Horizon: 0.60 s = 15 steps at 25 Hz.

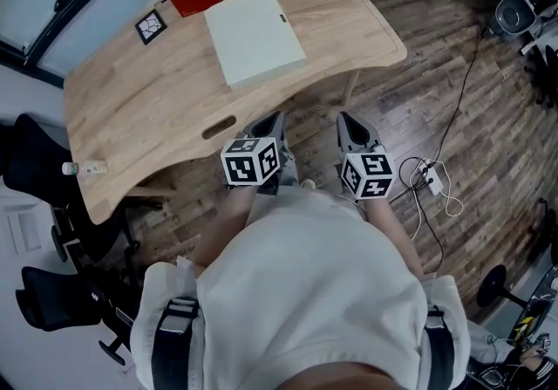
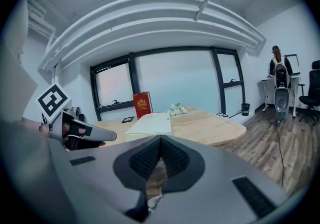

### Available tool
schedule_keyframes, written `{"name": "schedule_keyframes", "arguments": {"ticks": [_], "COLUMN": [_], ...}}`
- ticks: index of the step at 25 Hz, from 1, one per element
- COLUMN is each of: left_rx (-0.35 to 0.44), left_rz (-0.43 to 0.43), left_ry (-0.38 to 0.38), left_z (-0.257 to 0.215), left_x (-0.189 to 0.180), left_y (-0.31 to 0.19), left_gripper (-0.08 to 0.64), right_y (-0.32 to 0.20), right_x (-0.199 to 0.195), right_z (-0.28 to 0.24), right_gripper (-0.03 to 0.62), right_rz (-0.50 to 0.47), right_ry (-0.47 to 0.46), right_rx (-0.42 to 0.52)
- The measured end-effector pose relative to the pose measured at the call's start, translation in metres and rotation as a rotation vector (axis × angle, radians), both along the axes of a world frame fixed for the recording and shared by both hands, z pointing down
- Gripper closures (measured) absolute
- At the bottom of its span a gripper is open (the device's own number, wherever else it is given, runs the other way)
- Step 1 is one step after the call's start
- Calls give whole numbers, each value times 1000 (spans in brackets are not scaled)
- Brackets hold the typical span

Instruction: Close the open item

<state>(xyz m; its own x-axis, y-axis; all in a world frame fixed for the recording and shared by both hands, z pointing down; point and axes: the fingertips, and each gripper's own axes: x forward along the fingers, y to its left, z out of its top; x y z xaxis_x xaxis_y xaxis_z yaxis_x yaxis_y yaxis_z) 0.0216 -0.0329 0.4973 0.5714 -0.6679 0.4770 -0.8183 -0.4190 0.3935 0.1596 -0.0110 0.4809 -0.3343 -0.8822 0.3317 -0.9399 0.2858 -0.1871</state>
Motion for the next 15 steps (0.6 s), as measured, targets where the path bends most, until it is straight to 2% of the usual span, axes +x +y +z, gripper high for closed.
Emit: {"name": "schedule_keyframes", "arguments": {"ticks": [15], "left_rx": [-23], "left_rz": [-11], "left_ry": [-1], "left_z": [8], "left_x": [-6], "left_y": [-5], "left_gripper": [538], "right_y": [-2], "right_x": [-7], "right_z": [6], "right_gripper": [574], "right_rz": [-8], "right_ry": [-11], "right_rx": [-8]}}
